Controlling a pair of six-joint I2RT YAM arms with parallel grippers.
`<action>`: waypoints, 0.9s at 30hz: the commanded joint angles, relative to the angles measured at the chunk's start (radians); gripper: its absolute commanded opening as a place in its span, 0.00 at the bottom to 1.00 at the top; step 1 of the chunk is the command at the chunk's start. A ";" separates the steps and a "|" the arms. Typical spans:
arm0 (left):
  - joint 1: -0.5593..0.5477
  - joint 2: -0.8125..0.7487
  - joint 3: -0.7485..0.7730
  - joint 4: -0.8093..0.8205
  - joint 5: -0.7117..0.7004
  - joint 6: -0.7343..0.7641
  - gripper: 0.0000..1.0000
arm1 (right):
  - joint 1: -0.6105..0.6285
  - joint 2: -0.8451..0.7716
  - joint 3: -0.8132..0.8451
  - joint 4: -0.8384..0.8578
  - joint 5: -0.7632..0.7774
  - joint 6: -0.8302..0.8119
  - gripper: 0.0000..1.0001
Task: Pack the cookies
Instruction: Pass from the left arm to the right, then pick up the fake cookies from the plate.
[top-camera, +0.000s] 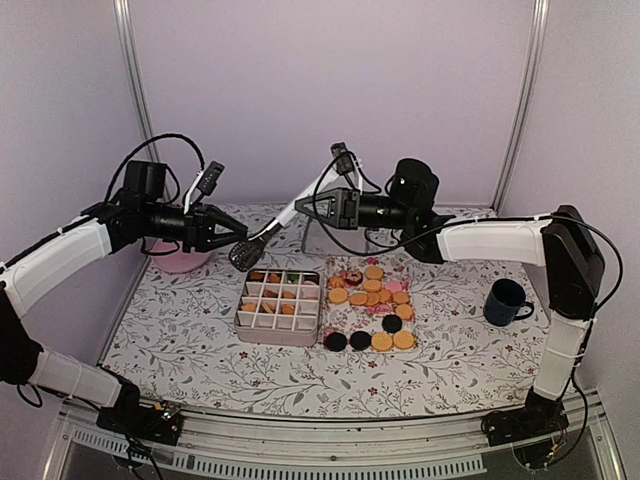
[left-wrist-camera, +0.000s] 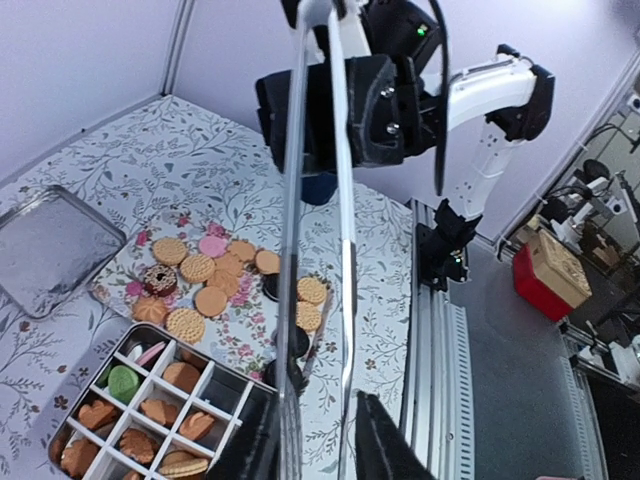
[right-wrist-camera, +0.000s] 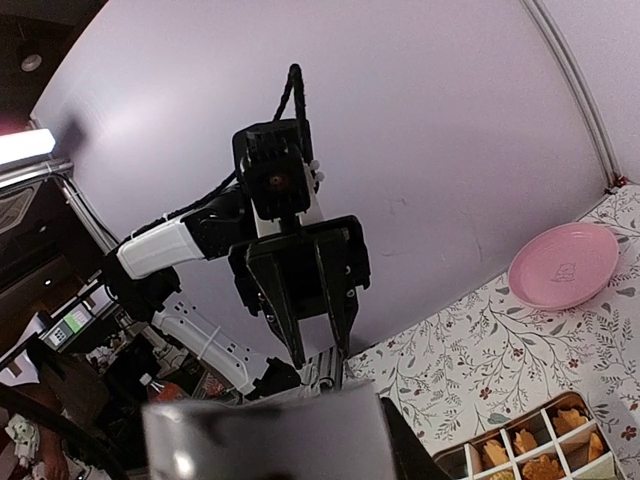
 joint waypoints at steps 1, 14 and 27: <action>0.005 0.011 0.034 -0.090 -0.156 0.099 0.36 | 0.006 -0.097 -0.048 -0.078 0.077 -0.116 0.27; 0.009 0.076 0.185 -0.371 -0.800 0.419 0.72 | 0.006 -0.394 -0.220 -0.645 0.594 -0.533 0.26; 0.050 0.111 0.155 -0.284 -1.018 0.412 0.99 | 0.006 -0.544 -0.377 -0.760 0.925 -0.606 0.29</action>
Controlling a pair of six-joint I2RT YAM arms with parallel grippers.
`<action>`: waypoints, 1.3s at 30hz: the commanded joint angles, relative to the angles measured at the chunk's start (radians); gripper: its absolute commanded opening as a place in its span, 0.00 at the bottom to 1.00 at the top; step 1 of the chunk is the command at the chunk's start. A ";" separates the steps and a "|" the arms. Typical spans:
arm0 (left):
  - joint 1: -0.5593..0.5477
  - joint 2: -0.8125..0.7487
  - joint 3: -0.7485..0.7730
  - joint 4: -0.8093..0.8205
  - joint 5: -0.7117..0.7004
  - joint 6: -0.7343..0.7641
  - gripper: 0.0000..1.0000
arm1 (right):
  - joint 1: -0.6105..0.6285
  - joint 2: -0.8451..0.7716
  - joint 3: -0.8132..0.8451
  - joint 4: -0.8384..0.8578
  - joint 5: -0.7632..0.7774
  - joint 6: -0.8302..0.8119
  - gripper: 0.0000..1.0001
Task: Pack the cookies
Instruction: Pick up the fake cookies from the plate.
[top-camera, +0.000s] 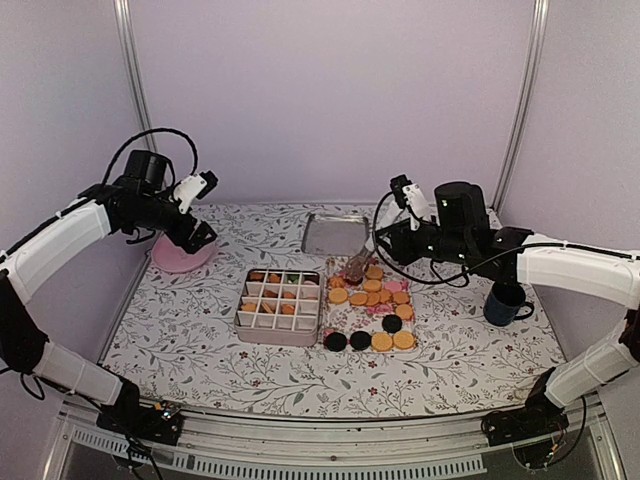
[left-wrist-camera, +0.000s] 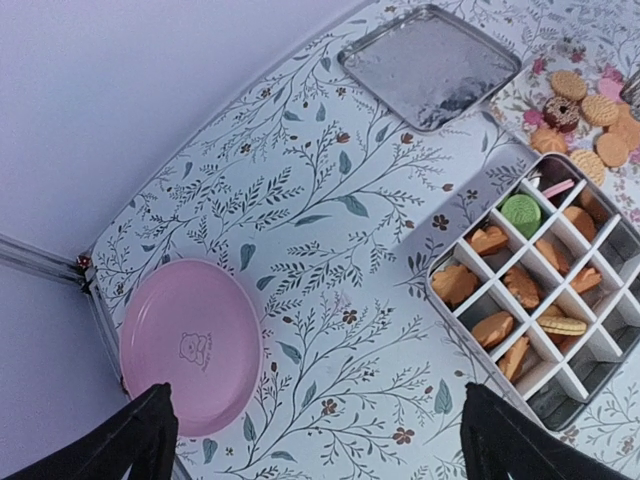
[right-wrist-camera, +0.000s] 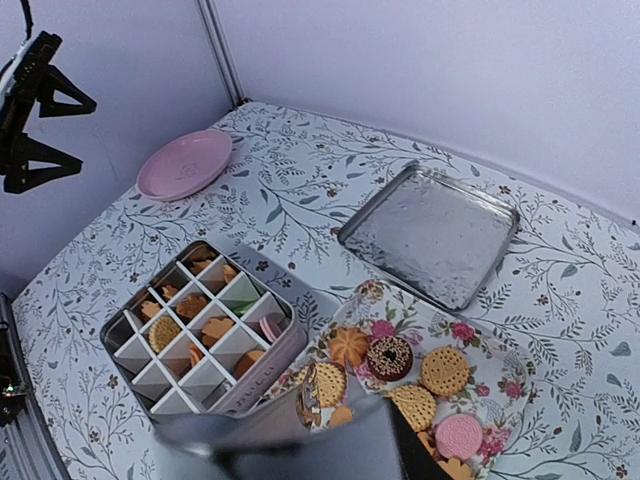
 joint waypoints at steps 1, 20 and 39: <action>0.006 0.058 0.012 0.000 -0.004 0.003 0.99 | 0.007 -0.037 -0.032 -0.001 0.122 -0.021 0.29; 0.004 0.028 -0.028 -0.015 0.155 -0.003 0.99 | 0.010 0.032 -0.006 0.035 0.148 -0.055 0.33; -0.033 0.002 -0.066 -0.017 0.187 0.004 0.99 | 0.015 -0.092 -0.130 -0.041 0.264 0.046 0.43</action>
